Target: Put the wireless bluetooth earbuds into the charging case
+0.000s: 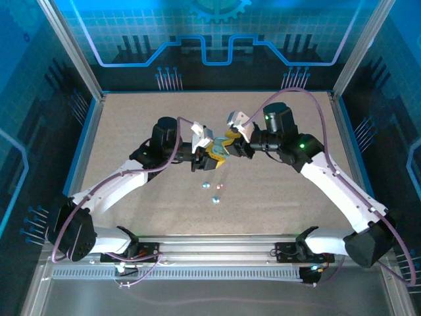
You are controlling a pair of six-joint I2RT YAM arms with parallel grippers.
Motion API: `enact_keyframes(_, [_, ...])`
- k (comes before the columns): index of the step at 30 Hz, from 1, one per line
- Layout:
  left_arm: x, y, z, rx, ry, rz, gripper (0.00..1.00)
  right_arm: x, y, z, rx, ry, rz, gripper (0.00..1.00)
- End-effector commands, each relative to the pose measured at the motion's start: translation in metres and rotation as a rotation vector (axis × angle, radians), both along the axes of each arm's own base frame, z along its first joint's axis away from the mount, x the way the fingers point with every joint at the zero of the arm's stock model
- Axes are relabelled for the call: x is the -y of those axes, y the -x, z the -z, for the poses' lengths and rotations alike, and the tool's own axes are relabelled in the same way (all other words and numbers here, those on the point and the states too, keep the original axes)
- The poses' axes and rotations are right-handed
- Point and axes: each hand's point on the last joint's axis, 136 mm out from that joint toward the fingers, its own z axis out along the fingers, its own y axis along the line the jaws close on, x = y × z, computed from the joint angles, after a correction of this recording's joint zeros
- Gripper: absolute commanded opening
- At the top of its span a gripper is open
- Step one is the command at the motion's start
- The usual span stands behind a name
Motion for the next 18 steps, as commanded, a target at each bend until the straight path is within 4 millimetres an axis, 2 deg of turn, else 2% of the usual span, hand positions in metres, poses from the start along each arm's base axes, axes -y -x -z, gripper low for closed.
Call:
enact_keyframes(1, [-0.002,-0.003,-0.008,0.033,0.042,-0.025,0.37,0.023,-0.019,-0.028,-0.034,-0.068,0.154,0.39])
enact_keyframes(5, [-0.007,-0.015,-0.01,0.036,0.07,-0.091,0.37,0.034,-0.019,-0.045,-0.125,-0.172,0.17,0.47])
enact_keyframes(8, [-0.014,-0.029,-0.012,0.039,0.105,-0.176,0.35,0.051,-0.029,-0.049,-0.167,-0.21,0.276,0.52])
enact_keyframes(11, [-0.022,-0.039,-0.014,0.047,0.138,-0.244,0.34,0.084,-0.049,-0.029,-0.265,-0.195,0.48,0.49])
enact_keyframes(12, [-0.023,-0.04,-0.016,0.05,0.146,-0.252,0.34,0.087,-0.049,-0.022,-0.316,-0.188,0.494,0.48])
enact_keyframes(13, [-0.024,-0.04,-0.017,0.05,0.151,-0.256,0.34,0.083,-0.044,-0.019,-0.354,-0.193,0.449,0.48])
enact_keyframes(15, [-0.024,-0.039,-0.019,0.049,0.159,-0.246,0.34,0.06,-0.023,-0.023,-0.386,-0.223,0.26,0.5])
enact_keyframes(18, [-0.021,-0.031,-0.025,0.044,0.183,-0.188,0.34,0.032,0.003,-0.02,-0.296,-0.183,0.074,0.51])
